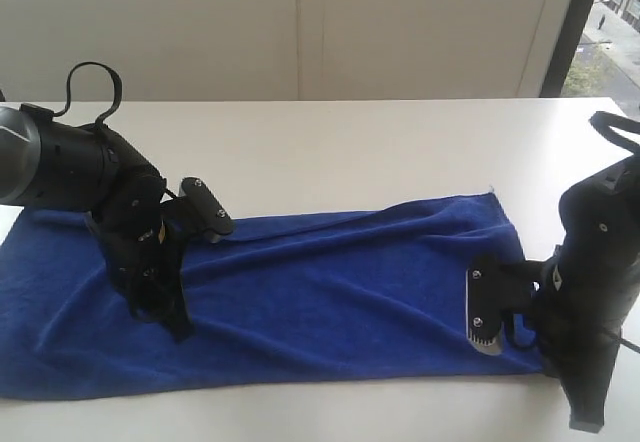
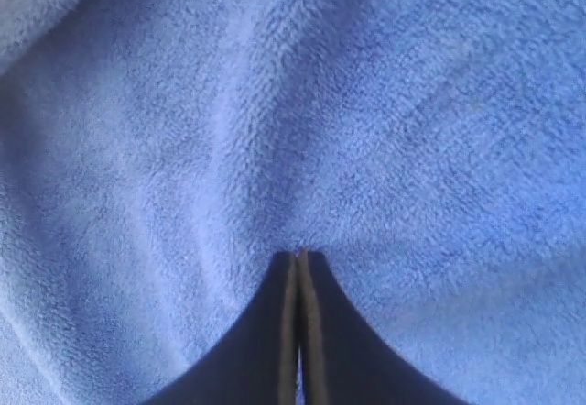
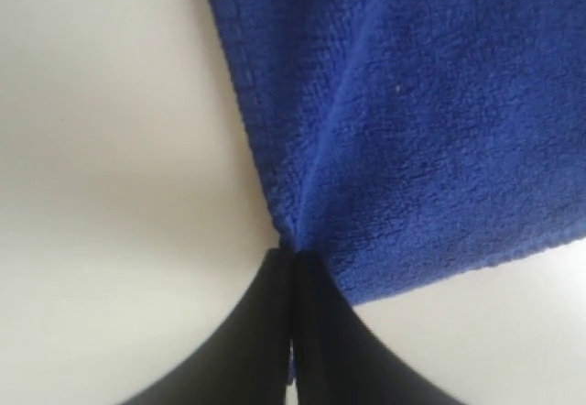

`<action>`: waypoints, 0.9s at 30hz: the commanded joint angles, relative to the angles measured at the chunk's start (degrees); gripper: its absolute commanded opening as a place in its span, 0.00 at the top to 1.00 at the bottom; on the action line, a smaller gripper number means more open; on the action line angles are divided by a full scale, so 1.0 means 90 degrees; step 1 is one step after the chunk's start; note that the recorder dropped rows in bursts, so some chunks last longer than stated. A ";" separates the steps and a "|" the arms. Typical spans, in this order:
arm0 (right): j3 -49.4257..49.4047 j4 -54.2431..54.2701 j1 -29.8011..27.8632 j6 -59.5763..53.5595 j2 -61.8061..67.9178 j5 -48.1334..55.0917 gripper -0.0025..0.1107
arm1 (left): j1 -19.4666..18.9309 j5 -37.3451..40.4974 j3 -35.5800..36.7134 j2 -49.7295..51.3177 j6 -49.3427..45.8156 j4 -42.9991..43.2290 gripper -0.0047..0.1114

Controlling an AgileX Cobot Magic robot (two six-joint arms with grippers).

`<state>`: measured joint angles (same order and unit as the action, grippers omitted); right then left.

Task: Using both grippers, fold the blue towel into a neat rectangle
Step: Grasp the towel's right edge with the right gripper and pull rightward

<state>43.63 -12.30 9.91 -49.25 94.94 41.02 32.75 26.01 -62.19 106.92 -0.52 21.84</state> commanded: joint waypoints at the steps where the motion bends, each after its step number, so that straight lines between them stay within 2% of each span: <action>1: -0.0025 -0.0073 -0.0022 0.0091 -0.0008 0.0137 0.98 | -0.0006 0.0068 0.0040 0.0068 0.0058 -0.0100 0.96; 8: -0.0025 -0.0323 -0.0022 0.0137 -0.0008 0.0889 0.98 | -0.0006 0.0055 0.0040 0.0068 0.0058 -0.0101 0.96; 17: -0.0025 -0.0350 -0.0022 0.0360 -0.0008 0.1075 0.96 | -0.0006 0.0055 0.0040 0.0068 0.0009 -0.0257 0.96; 20: -0.0025 -0.0440 -0.0022 0.0533 -0.0065 0.1078 0.86 | -0.0006 0.0068 0.0040 0.0068 0.0009 -0.0257 0.96; 23: -0.0025 -0.0651 -0.0022 0.0724 -0.0306 0.0938 0.70 | -0.0006 0.0068 0.0040 0.0056 -0.0124 -0.0257 0.96; 27: 0.0112 -0.1193 -0.0022 0.1674 -0.0836 0.0384 0.50 | -0.0006 0.0054 0.0002 -0.0069 -0.0124 -0.0352 0.96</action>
<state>43.60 -19.65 9.91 -39.35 90.73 47.44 32.75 26.01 -62.19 106.92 -1.39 20.68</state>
